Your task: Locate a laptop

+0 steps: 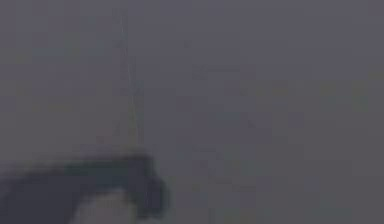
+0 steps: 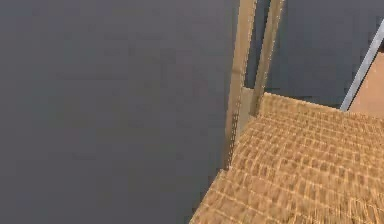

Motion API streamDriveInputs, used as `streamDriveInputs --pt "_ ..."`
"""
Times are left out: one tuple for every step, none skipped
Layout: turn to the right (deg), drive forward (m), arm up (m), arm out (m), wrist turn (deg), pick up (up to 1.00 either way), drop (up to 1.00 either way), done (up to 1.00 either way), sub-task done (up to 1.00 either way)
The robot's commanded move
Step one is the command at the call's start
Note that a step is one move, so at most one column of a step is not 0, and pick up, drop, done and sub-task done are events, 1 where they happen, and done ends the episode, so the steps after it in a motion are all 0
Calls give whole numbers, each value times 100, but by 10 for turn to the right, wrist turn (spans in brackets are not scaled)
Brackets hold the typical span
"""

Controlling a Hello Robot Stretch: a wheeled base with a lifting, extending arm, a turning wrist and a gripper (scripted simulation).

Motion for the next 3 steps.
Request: streamDriveInputs --pt "450 0 0 0 0 0 0 0 0" --pt "450 0 0 0 0 0 0 0 0" --pt "450 0 0 0 0 0 0 0 0"
